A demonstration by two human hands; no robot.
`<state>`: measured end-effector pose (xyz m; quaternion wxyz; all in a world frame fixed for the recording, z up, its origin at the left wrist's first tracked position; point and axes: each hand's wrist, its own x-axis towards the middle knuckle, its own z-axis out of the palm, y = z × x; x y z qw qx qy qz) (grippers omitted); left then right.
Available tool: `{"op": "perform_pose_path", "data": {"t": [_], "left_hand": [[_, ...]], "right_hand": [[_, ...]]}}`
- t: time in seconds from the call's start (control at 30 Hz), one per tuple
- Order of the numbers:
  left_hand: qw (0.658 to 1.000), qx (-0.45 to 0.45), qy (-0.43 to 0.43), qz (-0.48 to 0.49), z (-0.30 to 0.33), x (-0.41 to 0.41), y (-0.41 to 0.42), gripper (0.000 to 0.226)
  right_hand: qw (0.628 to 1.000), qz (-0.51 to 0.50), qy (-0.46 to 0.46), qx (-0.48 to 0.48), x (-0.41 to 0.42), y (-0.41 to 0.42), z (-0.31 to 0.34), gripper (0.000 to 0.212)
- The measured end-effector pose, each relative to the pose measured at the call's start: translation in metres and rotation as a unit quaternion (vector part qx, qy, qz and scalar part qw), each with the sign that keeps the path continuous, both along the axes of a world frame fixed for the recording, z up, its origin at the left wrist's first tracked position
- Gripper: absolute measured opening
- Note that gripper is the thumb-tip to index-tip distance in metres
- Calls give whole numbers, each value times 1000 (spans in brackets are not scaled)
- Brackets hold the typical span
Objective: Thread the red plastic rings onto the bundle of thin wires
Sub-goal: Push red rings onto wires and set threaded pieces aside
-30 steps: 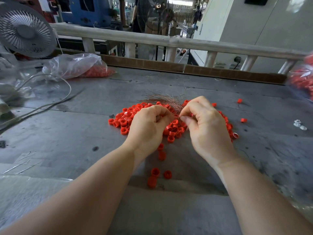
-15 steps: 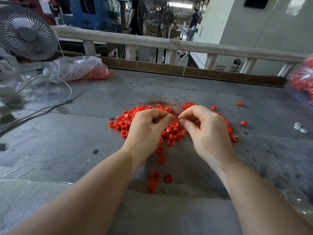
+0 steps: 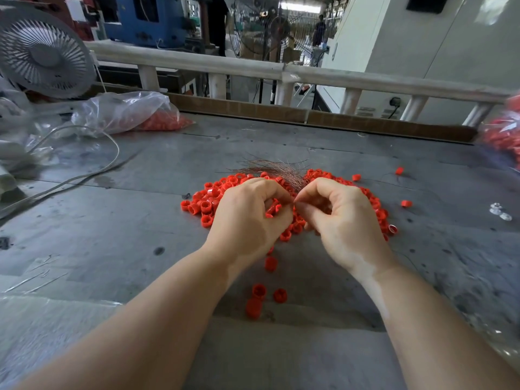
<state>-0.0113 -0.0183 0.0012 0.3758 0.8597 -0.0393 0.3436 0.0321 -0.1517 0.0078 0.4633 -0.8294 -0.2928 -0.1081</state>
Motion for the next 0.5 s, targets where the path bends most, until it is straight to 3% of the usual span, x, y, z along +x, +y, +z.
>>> {"op": "perform_pose_path", "data": {"t": [0.13,0.27,0.5], "left_hand": [[1000,24,6,-7,0,0,2,6],[1000,-4,31,-3,2,0,2,24],[995,-19,86,-45,5,0,6,26]], "right_hand": [[999,4,-27,-28,-3,2,2,24],[999,1,-40,-25,-5,3,4,23],[999,21,-1,-41,-4,0,5,35]]}}
